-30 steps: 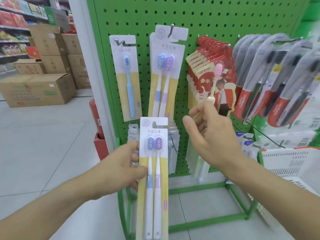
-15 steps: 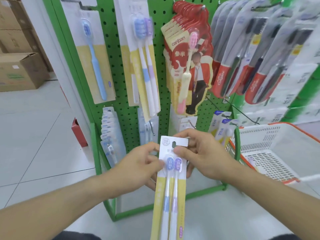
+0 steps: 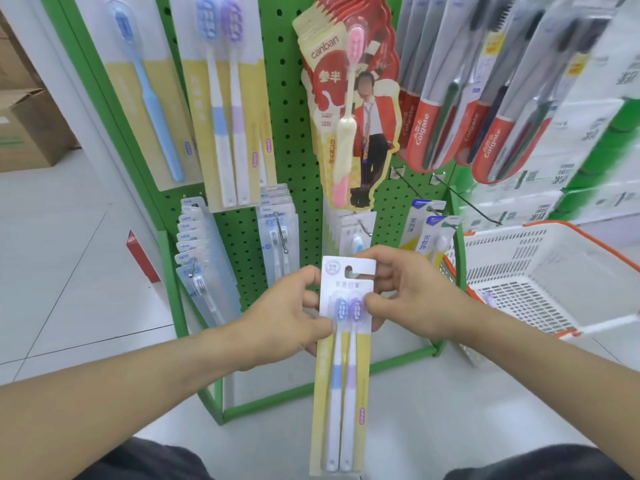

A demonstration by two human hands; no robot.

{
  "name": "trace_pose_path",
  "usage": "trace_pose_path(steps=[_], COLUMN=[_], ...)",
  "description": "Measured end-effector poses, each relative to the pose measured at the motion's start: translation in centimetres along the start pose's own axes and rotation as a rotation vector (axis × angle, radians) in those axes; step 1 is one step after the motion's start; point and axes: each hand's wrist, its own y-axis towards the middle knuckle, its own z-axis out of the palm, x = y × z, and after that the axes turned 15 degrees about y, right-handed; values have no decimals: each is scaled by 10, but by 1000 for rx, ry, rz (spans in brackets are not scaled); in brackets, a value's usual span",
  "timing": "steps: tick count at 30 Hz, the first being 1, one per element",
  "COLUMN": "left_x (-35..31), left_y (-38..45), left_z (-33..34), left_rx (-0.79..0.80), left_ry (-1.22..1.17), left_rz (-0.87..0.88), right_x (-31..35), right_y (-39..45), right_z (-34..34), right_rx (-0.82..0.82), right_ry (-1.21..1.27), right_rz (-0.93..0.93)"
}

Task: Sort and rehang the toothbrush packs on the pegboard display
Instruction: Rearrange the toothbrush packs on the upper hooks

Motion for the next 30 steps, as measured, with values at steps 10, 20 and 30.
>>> trace_pose_path(steps=[10, 20, 30], left_x=[3, 8, 15], left_y=[5, 4, 4], left_z=[-16, -22, -24], left_rx=[-39, -30, -81], left_ry=[93, 50, 19], left_rz=[18, 57, 82], right_x=[-9, -11, -13], right_y=[7, 11, 13], right_z=[8, 17, 18], right_rx=[-57, -98, 16], right_ry=[59, 28, 106], right_rz=[-13, -49, 101])
